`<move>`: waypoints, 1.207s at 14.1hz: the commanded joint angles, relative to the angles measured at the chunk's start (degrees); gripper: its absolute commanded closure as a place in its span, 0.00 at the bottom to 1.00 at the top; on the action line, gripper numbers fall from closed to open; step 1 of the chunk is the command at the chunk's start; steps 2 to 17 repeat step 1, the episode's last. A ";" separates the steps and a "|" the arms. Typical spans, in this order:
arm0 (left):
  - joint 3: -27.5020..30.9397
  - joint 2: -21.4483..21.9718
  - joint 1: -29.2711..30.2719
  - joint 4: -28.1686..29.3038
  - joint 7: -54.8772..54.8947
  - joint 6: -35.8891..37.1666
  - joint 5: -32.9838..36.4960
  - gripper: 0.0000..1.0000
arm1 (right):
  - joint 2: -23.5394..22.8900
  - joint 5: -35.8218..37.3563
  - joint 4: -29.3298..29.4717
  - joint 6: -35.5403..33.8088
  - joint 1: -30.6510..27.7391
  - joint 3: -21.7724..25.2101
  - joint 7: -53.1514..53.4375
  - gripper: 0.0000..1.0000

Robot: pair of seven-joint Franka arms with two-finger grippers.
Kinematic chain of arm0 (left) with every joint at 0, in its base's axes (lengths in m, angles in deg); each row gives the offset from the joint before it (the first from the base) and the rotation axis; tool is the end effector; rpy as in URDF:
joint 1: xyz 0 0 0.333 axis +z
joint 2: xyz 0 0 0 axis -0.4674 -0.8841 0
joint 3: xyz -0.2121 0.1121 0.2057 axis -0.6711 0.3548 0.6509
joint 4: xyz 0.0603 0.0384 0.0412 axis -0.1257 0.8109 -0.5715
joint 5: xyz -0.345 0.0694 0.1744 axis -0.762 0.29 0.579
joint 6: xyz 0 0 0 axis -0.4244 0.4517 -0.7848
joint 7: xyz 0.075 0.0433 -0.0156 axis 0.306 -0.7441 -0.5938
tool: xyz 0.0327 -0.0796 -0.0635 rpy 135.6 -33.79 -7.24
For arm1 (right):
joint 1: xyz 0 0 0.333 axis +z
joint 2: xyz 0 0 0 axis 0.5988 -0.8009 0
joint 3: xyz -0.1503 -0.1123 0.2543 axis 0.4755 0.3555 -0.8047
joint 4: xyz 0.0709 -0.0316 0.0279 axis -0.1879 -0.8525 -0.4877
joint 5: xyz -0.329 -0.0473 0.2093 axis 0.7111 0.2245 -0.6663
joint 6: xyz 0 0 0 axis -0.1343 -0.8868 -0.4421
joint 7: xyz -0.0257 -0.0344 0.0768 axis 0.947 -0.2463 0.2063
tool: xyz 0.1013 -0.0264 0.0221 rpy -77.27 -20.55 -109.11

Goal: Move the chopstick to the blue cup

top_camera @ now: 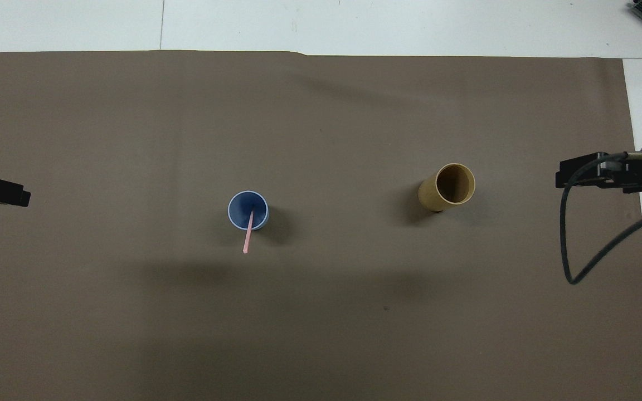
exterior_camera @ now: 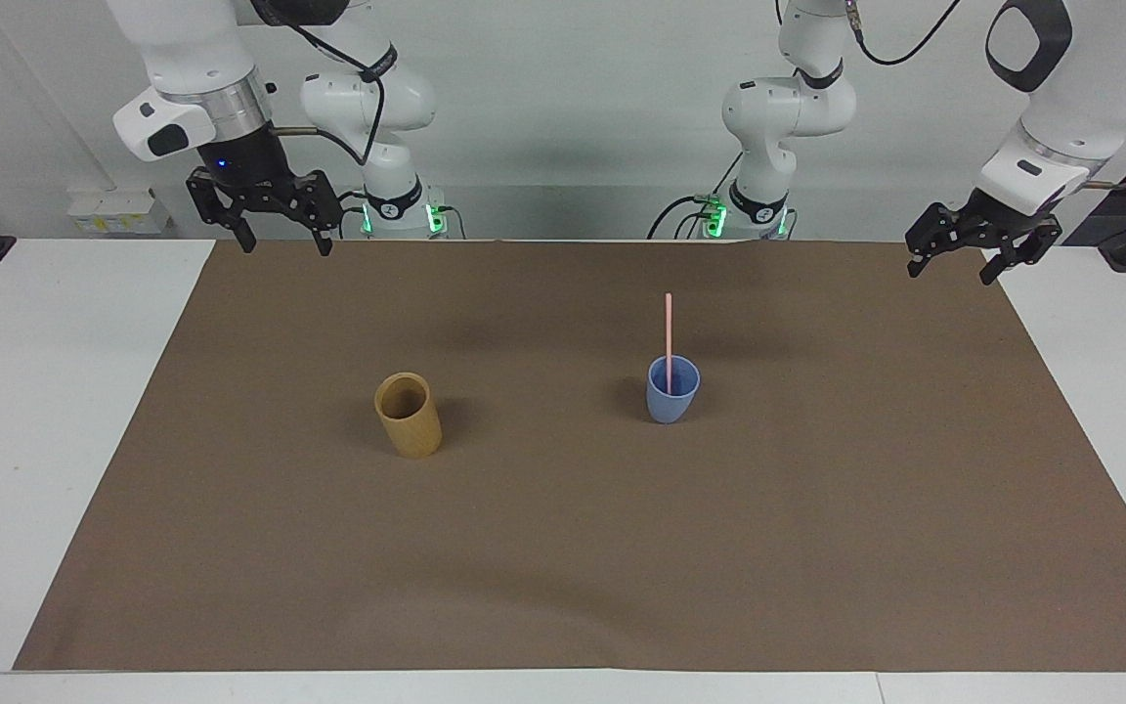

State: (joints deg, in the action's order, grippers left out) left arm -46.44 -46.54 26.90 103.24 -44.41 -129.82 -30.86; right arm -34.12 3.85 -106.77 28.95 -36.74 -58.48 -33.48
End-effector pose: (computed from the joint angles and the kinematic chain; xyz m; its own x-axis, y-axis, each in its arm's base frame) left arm 0.5411 0.0121 0.6088 0.9830 -0.1836 -0.0043 -0.1835 -0.9828 0.0226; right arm 0.5419 0.0330 0.6523 0.9942 -0.0932 0.0534 -0.0924 -0.9956 -0.0171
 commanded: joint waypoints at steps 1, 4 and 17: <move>-0.12 0.32 0.26 -0.44 0.42 0.77 0.49 0.00 | -0.81 0.37 1.37 -0.49 -0.49 -0.18 -0.55 0.00; -0.12 0.32 0.26 -0.44 0.42 0.77 0.49 0.00 | -0.81 0.37 1.37 -0.49 -0.49 -0.18 -0.55 0.00; -0.12 0.32 0.26 -0.44 0.42 0.77 0.49 0.00 | -0.81 0.37 1.37 -0.49 -0.49 -0.18 -0.55 0.00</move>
